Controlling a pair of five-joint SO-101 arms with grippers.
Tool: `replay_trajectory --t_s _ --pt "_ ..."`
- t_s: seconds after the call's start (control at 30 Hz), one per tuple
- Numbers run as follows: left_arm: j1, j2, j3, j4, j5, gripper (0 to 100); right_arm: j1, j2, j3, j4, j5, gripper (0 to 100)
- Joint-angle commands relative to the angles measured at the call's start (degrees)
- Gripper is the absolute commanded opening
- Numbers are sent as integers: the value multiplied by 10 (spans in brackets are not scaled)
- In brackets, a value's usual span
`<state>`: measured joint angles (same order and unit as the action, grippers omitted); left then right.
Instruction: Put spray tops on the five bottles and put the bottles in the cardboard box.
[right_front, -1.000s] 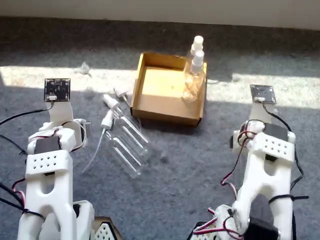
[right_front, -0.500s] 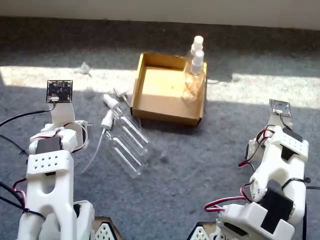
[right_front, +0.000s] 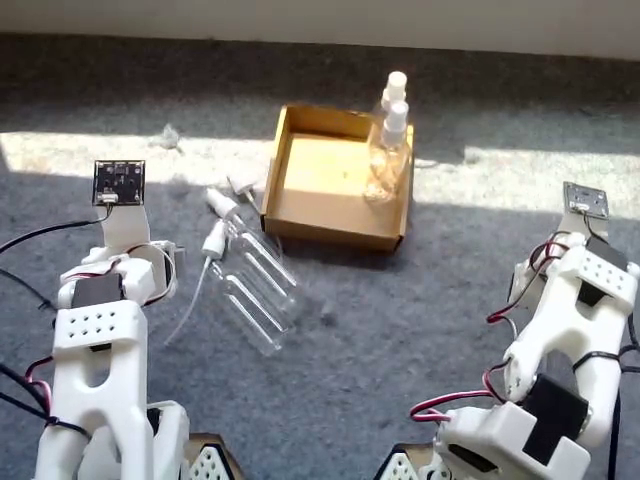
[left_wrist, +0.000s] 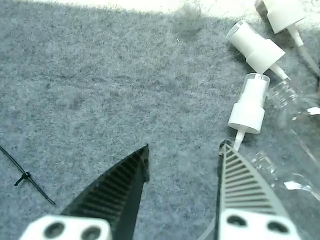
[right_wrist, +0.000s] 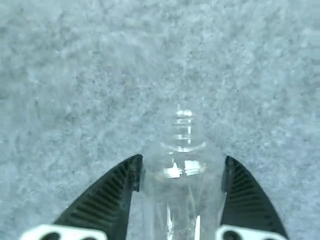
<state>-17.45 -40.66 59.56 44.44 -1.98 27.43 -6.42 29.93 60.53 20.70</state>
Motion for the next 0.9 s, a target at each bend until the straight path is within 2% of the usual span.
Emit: replay_trajectory --t_s 0.0,0.1,0.37,0.53,0.87 --pt "9 -2 -3 -9 -4 213 -15 -1 -39 18 -5 219" --pt "9 -3 -3 -9 -4 213 -16 -1 -37 13 -4 259" --pt "9 -3 -3 -9 -4 213 -16 0 -40 15 -4 261" --pt "9 -3 -3 -8 -4 213 -50 2 -68 17 -3 260" --pt "8 -3 -3 -8 -4 213 -54 102 -116 36 -3 260"
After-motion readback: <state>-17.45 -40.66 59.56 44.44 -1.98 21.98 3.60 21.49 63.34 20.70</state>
